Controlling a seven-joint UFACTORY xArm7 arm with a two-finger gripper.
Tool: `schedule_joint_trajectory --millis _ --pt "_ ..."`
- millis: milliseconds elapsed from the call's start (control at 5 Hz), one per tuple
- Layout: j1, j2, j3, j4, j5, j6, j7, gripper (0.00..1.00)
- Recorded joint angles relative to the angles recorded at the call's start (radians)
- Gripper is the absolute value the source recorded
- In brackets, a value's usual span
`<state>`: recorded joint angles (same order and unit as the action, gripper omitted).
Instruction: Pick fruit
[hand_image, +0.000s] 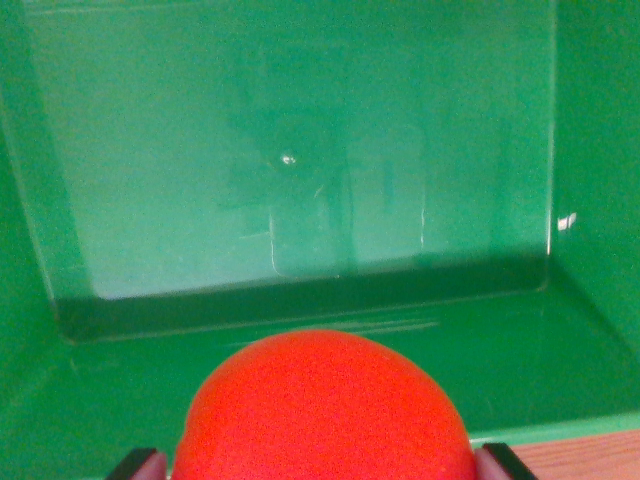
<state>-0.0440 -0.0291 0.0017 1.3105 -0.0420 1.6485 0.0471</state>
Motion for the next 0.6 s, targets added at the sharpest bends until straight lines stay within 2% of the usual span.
schedule_joint_trajectory --millis 200,400,600 --pt "0.0001 -0.012 0.0 0.022 0.0004 0.033 -0.001 1.0" --pt "0.0001 -0.012 0.0 0.022 0.0004 0.033 -0.001 1.0" --pt "0.0001 -0.021 0.0 0.04 0.0008 0.061 -0.002 1.0"
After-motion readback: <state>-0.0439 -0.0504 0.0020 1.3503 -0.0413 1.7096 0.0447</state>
